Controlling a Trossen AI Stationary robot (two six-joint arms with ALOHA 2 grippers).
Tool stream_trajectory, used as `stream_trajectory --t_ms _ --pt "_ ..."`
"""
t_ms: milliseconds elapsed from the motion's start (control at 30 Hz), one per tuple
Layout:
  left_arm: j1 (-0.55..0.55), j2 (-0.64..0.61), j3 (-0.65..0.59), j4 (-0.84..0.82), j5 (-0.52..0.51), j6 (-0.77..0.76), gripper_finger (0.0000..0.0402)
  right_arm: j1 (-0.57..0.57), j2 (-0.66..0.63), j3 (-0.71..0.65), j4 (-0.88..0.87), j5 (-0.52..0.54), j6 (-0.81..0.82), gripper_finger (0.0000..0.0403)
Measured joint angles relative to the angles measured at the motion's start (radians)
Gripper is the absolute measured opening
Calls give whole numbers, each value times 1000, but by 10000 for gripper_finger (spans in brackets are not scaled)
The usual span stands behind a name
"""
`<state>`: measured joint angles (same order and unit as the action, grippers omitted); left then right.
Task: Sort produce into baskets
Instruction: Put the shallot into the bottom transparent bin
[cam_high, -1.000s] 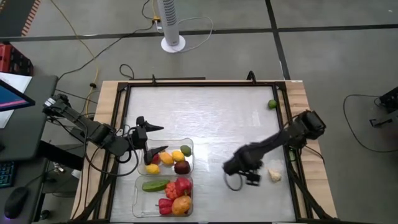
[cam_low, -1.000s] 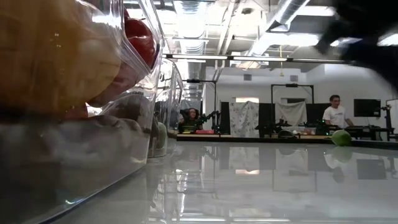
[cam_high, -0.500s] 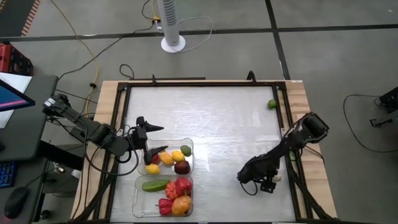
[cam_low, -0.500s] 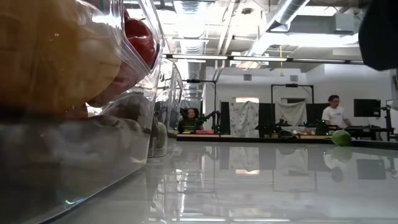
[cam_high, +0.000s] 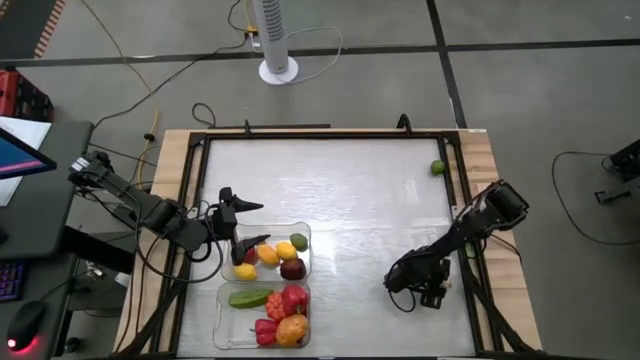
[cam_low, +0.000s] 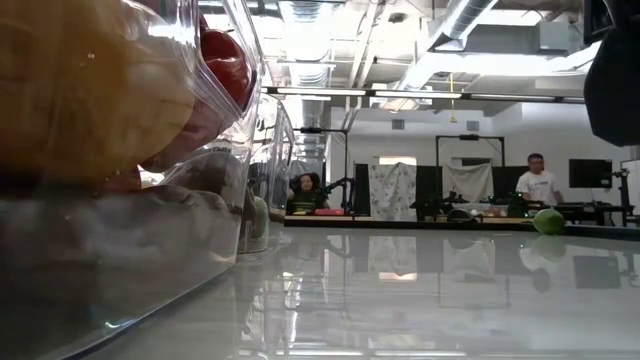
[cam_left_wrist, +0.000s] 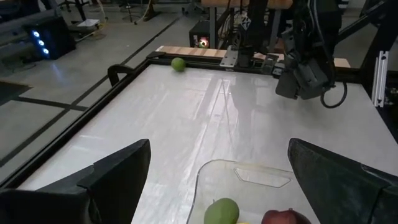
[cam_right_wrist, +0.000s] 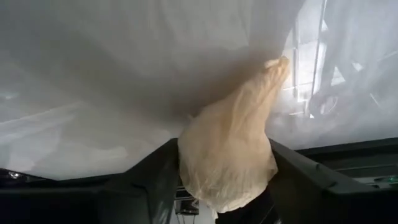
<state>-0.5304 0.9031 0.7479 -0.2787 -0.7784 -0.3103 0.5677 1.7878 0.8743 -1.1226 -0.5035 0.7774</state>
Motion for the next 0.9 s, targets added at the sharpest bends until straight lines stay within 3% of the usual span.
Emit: stream_trajectory --t_ms 267,433,600,733,900 --pt "0 0 0 0 -3 0 368 -56 0 104 -7 60 -95 194" --pt "0 0 0 0 -4 1 368 -114 0 299 -38 141 -152 204" --pt "0 0 0 0 -5 2 368 -133 0 545 -30 297 -242 210" --pt "0 0 0 0 -8 6 368 -125 -1 690 118 441 -366 210" --pt "0 0 0 10 -22 17 368 -117 0 720 443 533 -643 211"
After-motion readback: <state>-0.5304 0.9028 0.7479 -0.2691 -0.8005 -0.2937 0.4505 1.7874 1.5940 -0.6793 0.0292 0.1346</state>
